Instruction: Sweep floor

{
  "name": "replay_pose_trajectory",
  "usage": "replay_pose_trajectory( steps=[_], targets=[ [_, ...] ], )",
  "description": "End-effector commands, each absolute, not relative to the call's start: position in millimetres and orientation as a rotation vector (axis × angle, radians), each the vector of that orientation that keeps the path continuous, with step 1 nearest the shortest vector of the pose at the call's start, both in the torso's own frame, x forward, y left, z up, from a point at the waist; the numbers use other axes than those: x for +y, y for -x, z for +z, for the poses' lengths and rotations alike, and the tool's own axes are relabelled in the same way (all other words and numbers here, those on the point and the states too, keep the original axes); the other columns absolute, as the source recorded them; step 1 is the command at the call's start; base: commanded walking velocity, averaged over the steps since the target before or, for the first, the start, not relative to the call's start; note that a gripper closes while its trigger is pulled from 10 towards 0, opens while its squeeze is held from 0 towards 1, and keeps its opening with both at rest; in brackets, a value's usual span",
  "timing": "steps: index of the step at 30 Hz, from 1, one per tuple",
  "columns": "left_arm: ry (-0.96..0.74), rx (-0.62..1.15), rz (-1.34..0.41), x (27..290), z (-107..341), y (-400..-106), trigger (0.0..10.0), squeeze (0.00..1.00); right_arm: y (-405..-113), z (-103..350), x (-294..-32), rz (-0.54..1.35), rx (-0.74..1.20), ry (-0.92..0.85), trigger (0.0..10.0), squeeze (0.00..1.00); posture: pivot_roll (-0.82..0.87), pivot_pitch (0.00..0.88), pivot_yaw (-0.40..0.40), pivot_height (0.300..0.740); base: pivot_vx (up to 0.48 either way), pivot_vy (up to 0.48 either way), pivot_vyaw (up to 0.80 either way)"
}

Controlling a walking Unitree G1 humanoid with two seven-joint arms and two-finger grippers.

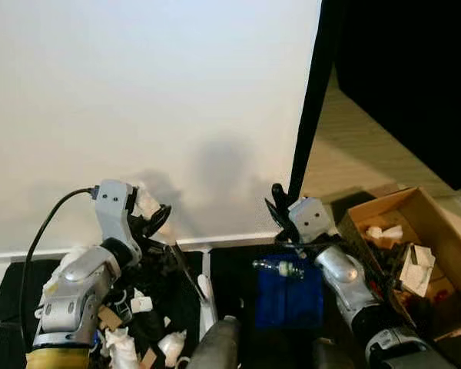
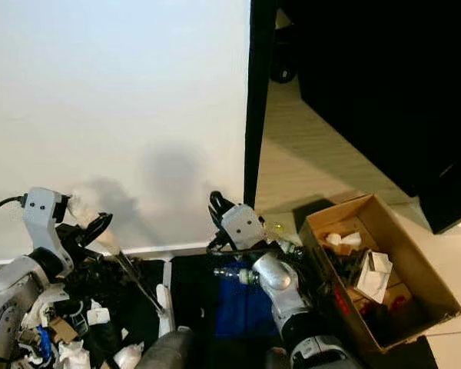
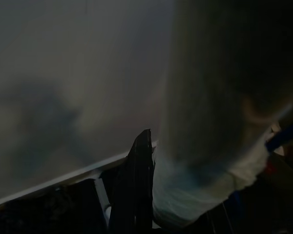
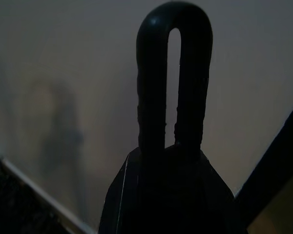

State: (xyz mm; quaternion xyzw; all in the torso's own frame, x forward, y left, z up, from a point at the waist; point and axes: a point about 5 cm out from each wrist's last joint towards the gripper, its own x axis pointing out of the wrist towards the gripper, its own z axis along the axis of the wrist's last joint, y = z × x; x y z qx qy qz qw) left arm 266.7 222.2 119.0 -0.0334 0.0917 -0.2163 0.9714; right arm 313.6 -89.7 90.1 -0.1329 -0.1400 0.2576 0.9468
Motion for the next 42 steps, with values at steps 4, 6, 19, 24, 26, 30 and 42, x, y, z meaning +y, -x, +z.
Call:
replay_pose_trajectory(
  steps=[4,6,19,24,26,30,42],
  targets=[
    [0.06,0.194,-0.443,229,120,-264,10.0,0.0,-309,89,-78,0.566,-0.309,0.276,10.0,0.0,0.35,0.223,0.122,0.74,0.0,0.0,0.0],
    [0.086,0.189,-0.459,226,116,-265,10.0,0.0,-304,83,-73,0.59,-0.302,0.289,10.0,0.0,0.35,0.22,0.115,0.74,0.0,0.0,0.0],
    [0.111,0.18,-0.46,223,111,-273,10.0,0.0,-295,71,-76,0.633,-0.278,0.359,10.0,0.0,0.33,0.228,0.119,0.74,0.0,0.0,0.0],
    [0.093,0.18,-0.447,225,109,-274,10.0,0.0,-294,69,-78,0.646,-0.269,0.366,10.0,0.0,0.33,0.23,0.117,0.74,0.0,0.0,0.0],
    [0.09,0.156,-0.421,228,109,-277,10.0,0.0,-293,67,-76,0.681,-0.251,0.353,10.0,0.0,0.33,0.23,0.113,0.74,0.0,0.0,0.0],
    [0.103,0.128,-0.402,230,107,-286,10.0,0.0,-292,66,-79,0.719,-0.248,0.376,10.0,0.0,0.33,0.235,0.105,0.74,0.0,0.0,0.0],
    [0.09,0.135,-0.397,224,93,-300,10.0,0.0,-297,67,-97,0.789,-0.194,0.406,10.0,0.0,0.29,0.258,0.096,0.74,0.0,0.0,0.0]
  ],
)
